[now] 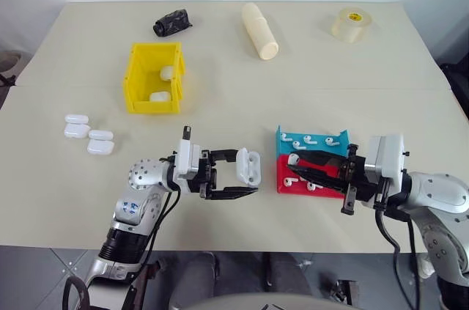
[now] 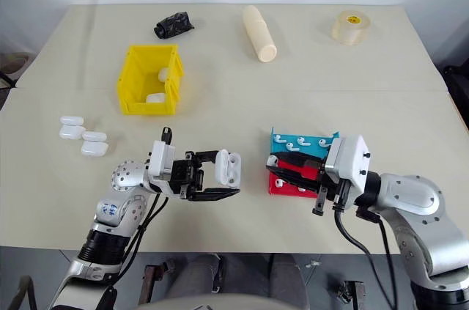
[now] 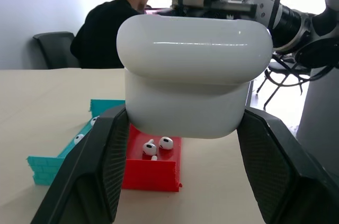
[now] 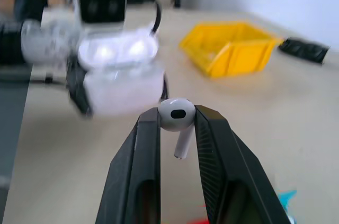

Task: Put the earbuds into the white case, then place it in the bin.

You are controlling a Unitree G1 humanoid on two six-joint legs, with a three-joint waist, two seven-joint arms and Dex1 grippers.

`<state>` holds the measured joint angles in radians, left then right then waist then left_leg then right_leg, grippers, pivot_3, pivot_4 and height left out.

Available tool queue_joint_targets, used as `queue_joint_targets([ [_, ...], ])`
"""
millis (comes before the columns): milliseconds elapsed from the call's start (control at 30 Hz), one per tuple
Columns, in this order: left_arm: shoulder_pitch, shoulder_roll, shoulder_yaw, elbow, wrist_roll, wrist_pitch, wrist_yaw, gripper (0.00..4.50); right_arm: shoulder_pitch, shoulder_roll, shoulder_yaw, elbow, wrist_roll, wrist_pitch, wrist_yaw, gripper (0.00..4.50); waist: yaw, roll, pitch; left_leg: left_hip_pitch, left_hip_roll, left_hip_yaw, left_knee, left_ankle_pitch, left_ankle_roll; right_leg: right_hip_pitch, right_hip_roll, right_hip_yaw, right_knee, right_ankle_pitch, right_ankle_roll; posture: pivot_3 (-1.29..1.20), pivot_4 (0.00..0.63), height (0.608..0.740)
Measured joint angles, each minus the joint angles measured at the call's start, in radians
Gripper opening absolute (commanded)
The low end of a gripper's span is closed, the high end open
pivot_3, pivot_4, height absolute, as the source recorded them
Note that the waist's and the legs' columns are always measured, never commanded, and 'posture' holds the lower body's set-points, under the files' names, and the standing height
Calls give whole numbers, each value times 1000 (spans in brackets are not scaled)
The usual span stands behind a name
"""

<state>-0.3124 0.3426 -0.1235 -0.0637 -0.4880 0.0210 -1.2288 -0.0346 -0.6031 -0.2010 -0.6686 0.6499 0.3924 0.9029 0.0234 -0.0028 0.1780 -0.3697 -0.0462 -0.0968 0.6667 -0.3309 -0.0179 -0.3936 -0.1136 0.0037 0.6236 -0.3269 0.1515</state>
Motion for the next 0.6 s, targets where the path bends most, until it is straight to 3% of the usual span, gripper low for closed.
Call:
queue_joint_targets([
  [167,-23,19,0,0,-16,62,-8,2715,-25,156,78,-15,48,-24,-103,721,-2,0,0,0,0,0,0,0,0,-1,0,1,1,0,0,0,150,740],
  [400,-42,20,0,-1,-33,136,-5,2715,-46,303,225,41,2,-138,-116,721,-4,0,0,0,0,0,0,0,0,-1,0,1,2,0,0,0,150,740],
  [600,-66,15,2,-3,-39,162,0,2715,-54,344,270,156,-37,-217,-101,721,-9,0,0,0,-1,0,-1,0,0,-1,0,1,2,0,0,0,150,740],
])
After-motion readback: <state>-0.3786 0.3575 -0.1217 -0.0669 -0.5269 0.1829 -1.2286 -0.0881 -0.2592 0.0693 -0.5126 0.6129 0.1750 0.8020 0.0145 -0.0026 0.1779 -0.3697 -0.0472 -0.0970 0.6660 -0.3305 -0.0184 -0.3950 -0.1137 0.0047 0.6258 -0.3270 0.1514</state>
